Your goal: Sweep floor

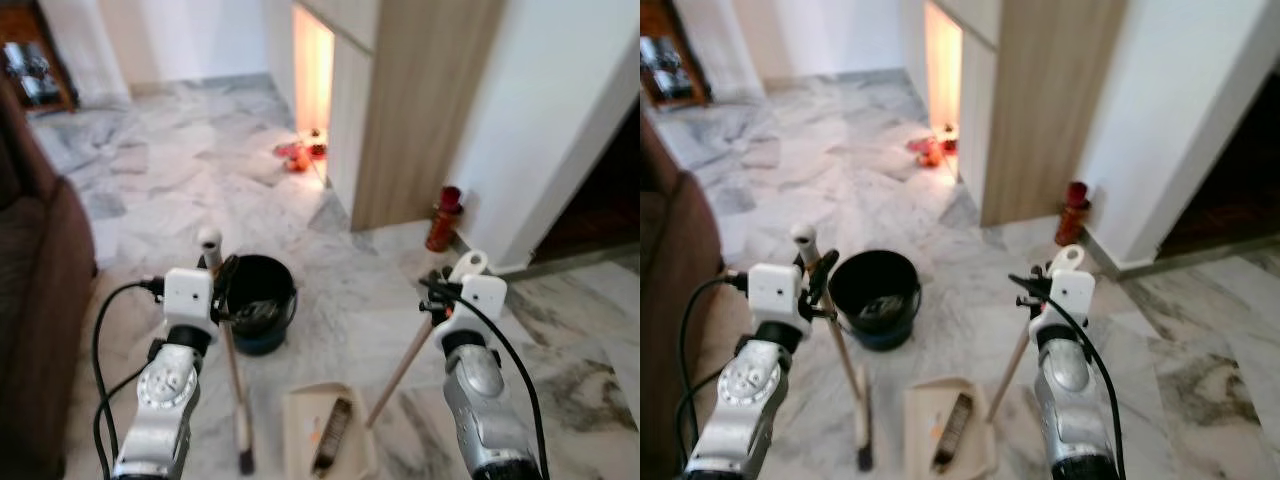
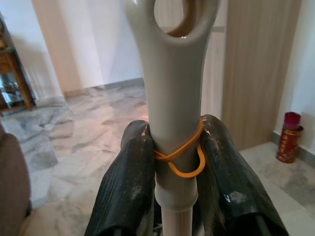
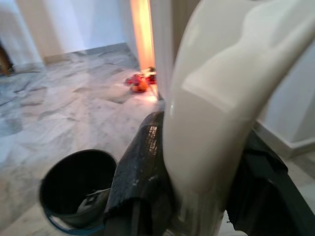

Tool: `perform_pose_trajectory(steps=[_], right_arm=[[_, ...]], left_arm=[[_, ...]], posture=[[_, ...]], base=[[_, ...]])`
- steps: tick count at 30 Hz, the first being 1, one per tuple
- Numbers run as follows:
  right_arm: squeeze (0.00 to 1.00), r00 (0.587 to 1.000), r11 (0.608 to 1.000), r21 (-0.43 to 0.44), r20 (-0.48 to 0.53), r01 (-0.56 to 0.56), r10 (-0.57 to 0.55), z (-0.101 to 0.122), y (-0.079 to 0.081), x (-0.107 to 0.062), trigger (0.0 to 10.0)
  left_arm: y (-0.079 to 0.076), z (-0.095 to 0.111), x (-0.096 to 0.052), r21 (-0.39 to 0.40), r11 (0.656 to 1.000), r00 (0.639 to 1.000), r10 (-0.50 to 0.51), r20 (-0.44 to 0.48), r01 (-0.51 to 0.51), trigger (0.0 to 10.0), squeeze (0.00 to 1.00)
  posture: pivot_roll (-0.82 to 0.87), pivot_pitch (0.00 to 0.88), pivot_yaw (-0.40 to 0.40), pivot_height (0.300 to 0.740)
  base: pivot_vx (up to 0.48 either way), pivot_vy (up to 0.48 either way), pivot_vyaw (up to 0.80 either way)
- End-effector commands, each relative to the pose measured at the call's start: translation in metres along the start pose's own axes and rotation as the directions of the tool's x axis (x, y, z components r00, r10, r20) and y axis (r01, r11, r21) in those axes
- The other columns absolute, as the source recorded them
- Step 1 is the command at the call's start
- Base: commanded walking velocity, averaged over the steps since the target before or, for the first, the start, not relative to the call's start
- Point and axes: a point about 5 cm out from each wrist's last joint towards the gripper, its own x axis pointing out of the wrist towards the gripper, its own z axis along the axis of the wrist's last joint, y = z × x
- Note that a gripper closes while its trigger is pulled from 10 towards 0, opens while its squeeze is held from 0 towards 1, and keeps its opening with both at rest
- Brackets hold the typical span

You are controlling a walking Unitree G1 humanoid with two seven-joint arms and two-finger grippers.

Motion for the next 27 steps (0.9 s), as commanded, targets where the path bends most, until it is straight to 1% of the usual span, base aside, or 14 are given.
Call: perform_pose_trajectory(steps=[1, 12, 22, 25, 27], right_arm=[[0.00, 0.999, 0.999, 0.042, 0.041, 0.010, -0.012, 0.0102, -0.0027, 0.0029, 10.0], [0.00, 0.999, 0.999, 0.046, 0.038, 0.007, -0.009, 0.0094, -0.0012, 0.0027, 10.0], [0.00, 0.999, 0.999, 0.041, 0.039, 0.001, -0.002, 0.0094, -0.0004, 0.0031, 10.0], [0.00, 0.999, 0.999, 0.037, 0.041, -0.011, 0.009, 0.0097, 0.0012, 0.0032, 10.0], [0.00, 0.999, 0.999, 0.043, 0.039, -0.011, 0.010, 0.0094, 0.0015, 0.0031, 10.0]], left_arm=[[-0.0037, 0.0099, 0.0044, 0.012, 1.000, 0.999, -0.013, 0.045, 0.013, 10.0, 0.00], [-0.0045, 0.0101, 0.0042, 0.016, 1.000, 0.999, -0.024, 0.047, 0.023, 10.0, 0.00], [-0.0052, 0.0089, 0.0061, 0.025, 0.999, 0.999, -0.025, 0.029, 0.024, 10.0, 0.00], [-0.0038, 0.0074, 0.0060, 0.032, 0.999, 1.000, -0.017, 0.018, 0.016, 10.0, 0.00], [-0.0033, 0.0071, 0.0058, 0.033, 0.999, 1.000, -0.014, 0.016, 0.014, 10.0, 0.00]], posture=[[0.14, 0.000, -0.006, 0.740], [0.14, 0.000, -0.002, 0.740], [0.13, 0.000, -0.001, 0.740], [0.14, 0.000, -0.001, 0.740], [0.14, 0.000, -0.001, 0.740]], base=[[0.000, 0.300, 0.00], [0.000, 0.000, 0.00], [0.000, 0.000, 0.00], [0.291, 0.000, 0.56], [0.306, 0.000, 0.00]])
